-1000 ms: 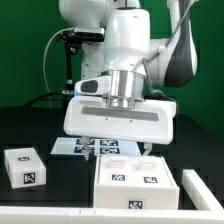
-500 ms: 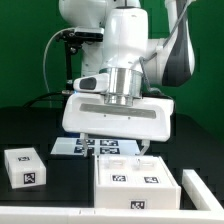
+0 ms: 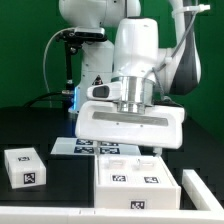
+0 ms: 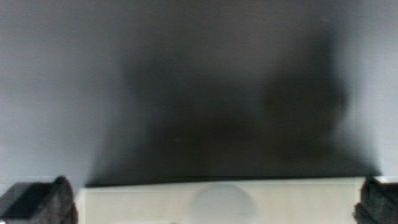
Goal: Assemble cabinet
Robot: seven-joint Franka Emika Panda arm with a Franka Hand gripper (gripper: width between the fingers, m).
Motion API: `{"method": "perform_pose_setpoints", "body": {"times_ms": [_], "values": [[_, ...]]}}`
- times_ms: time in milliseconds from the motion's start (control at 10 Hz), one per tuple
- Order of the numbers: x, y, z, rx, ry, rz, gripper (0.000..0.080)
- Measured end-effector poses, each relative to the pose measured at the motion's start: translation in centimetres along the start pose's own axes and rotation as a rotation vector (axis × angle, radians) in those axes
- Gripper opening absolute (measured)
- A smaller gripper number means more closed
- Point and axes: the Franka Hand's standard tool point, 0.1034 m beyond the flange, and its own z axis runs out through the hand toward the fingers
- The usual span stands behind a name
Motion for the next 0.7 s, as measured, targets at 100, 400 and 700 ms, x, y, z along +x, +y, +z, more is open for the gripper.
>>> {"method": "perform_pose_setpoints", "body": {"times_ms": [100,400,700], "values": [[-0.29,0.38,0.36,-0.008,-0.001,0.001,0.0795],[-0.54,0.33,0.52,-0.007,-0.01,0.001,0.062],[-0.55,0.34,0.52,-0.007,-0.01,0.001,0.0303]]}}
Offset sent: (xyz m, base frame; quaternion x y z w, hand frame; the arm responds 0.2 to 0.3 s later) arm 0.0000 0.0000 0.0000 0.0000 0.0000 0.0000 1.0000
